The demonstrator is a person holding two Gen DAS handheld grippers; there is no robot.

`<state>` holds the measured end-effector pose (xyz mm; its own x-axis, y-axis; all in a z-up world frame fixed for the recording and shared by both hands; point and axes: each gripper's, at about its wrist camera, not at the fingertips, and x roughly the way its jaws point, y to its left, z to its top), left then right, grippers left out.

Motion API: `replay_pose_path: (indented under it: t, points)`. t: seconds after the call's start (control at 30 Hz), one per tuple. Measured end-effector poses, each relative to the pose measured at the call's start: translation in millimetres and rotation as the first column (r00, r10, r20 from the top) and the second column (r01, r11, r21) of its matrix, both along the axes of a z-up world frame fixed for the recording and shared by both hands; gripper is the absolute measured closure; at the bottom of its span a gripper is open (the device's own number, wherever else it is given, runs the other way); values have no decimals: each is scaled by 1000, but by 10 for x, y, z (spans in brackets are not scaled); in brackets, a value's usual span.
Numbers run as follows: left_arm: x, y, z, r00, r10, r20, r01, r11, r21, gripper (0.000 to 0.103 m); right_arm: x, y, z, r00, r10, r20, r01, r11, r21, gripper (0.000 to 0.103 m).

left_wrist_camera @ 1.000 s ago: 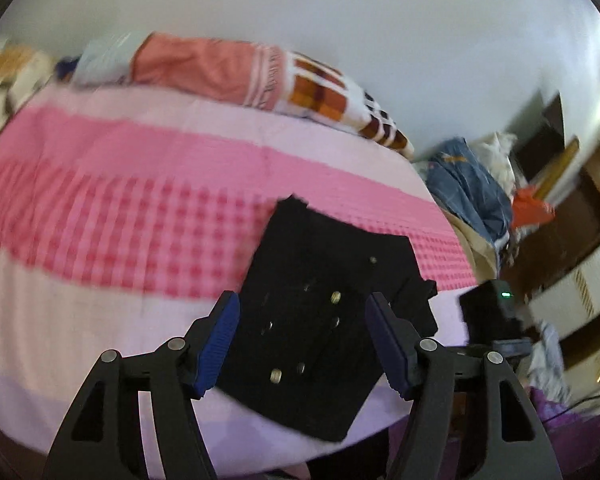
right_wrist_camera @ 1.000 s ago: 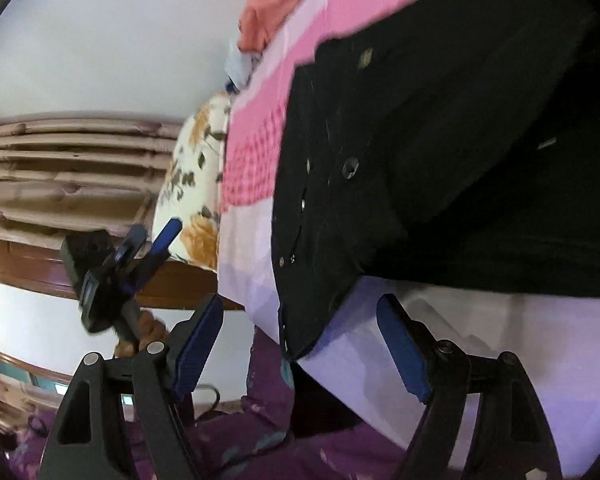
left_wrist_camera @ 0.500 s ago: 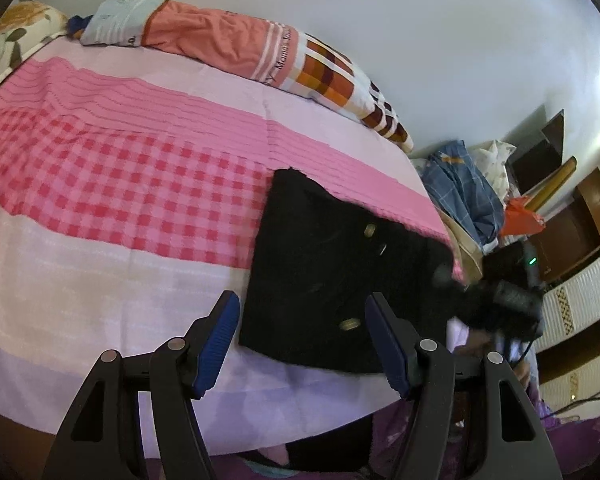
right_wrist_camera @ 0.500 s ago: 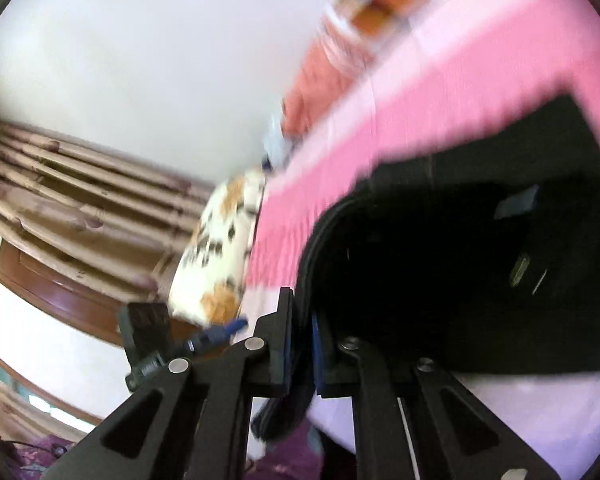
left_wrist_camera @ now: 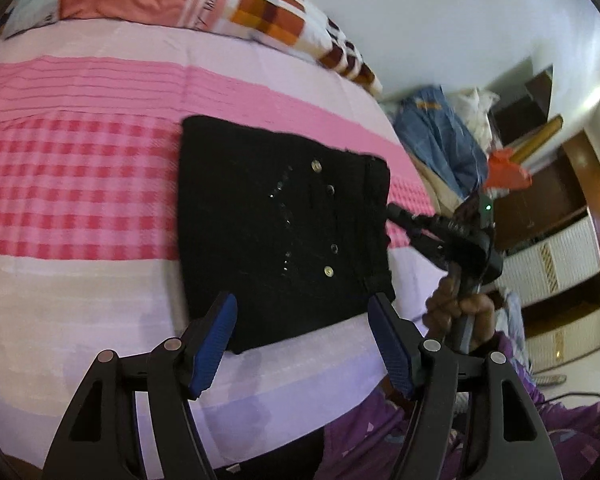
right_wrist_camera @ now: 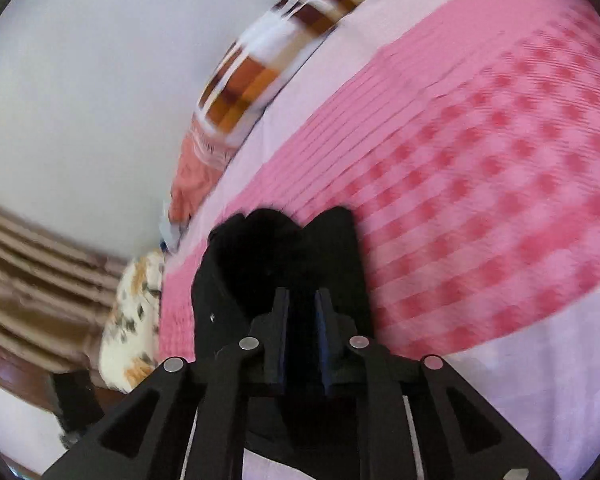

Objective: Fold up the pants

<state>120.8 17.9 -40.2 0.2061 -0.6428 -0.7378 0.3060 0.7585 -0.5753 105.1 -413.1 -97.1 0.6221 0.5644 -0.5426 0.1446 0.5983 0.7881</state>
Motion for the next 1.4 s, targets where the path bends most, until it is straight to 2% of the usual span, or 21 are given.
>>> replay_pose_path:
  t: [0.1,0.13,0.17,0.27,0.33,0.43,0.47,0.5,0.53,0.67,0.73,0.8,0.87,0.93,1.03,1.07,1.1,1.13,1.2,1.23,1.4]
  points:
    - [2,-115,-52,1000,-29,-10,30,999,22,34,-161,-90,0,998,58,-10,-57,995,79,67]
    - [4,-137,-71,999,-33,-10,34,999,25,34,-232,-50,8,995,100,-21,-98,992,85,54]
    - [7,-168,-99,999,-38,-13,39,999,30,34,-288,16,11,992,124,-28,-122,989,79,46]
    - [29,-267,-216,997,-51,-53,52,998,30,34,-402,328,-25,975,214,-59,-211,976,51,46]
    - [65,-329,-281,995,-55,-86,56,998,19,34,-380,489,-66,967,241,-87,-243,970,-14,45]
    - [76,-413,-306,992,-70,-109,72,997,17,34,-377,695,-114,943,324,-81,-327,945,-29,78]
    - [65,-440,-284,992,-78,-100,80,997,22,34,-382,793,-88,933,348,-93,-356,930,-92,82]
    - [59,-468,-260,992,-84,-89,87,996,31,34,-384,811,-69,932,354,-85,-361,929,-87,85]
    - [50,-481,-235,993,-88,-77,92,995,43,34,-389,784,-36,936,345,-64,-349,936,-54,95]
    - [88,-489,-218,994,-80,-78,84,995,50,33,-245,533,317,969,243,48,-239,969,-67,94]
    - [114,-485,-235,993,-71,-97,75,997,32,33,-125,408,453,974,216,73,-205,969,-136,95]
    - [132,-496,-246,993,-63,-104,66,998,25,33,-22,281,405,979,194,56,-182,969,-166,95]
    - [132,-522,-263,992,-66,-106,69,997,23,32,39,200,231,979,203,26,-198,971,-135,94]
    - [127,-560,-293,991,-74,-114,78,996,32,32,28,200,8,983,179,-50,-183,978,-98,94]
    - [125,-599,-326,989,-83,-126,90,995,47,32,-135,-37,-99,995,78,-62,-80,996,-39,84]
    - [125,-598,-334,988,-83,-128,90,995,48,32,-246,-161,-80,998,17,-57,-17,1000,-9,84]
    - [139,-603,-339,988,-83,-129,90,995,51,32,-308,-218,-58,999,6,-47,-5,1000,22,84]
    - [147,-605,-346,988,-82,-130,90,994,56,32,-391,-249,-32,999,10,-44,-7,998,55,82]
    - [172,-611,-368,989,-74,-131,82,995,55,32,-502,-196,-9,997,42,-70,-38,998,56,64]
    - [192,-622,-378,988,-72,-134,79,996,51,32,-527,-146,-8,995,59,-78,-55,997,51,51]
    - [244,-600,-472,984,-52,-171,57,998,28,32,-444,154,-87,986,125,-114,-126,992,-1,47]
